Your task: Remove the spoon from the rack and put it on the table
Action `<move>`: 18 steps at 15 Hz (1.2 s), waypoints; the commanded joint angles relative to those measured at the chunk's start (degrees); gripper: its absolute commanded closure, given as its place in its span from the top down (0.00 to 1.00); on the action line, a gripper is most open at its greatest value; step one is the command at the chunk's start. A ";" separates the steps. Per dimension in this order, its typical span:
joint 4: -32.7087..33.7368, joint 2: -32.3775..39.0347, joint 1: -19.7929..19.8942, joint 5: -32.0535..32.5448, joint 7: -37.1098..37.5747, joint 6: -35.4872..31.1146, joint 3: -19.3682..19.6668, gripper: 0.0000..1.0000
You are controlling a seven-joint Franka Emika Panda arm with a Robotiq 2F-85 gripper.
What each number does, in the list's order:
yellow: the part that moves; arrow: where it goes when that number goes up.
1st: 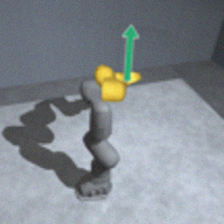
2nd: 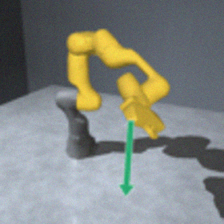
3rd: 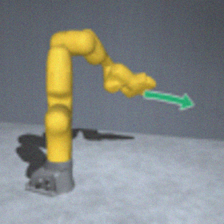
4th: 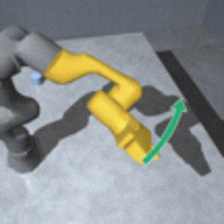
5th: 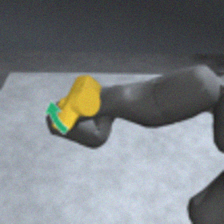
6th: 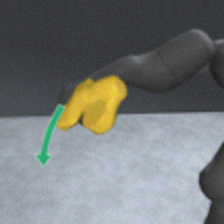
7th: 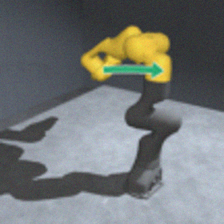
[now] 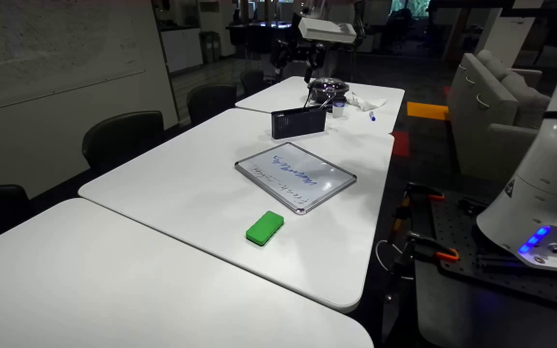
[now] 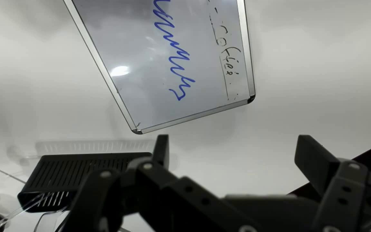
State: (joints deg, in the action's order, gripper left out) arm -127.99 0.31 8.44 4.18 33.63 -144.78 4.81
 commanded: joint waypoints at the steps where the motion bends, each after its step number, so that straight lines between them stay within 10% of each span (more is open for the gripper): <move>1: 3.14 3.55 -0.14 8.37 13.38 -4.54 2.87 1.00; 7: 2.15 2.55 -1.32 11.30 15.12 -3.44 3.14 1.00; 10: 5.91 7.96 -0.48 18.72 29.00 -6.49 5.94 1.00; 18: 17.55 26.44 -1.72 18.72 44.51 -17.42 21.78 1.00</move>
State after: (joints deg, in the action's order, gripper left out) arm -116.31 19.55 8.60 21.92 71.96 -158.19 21.39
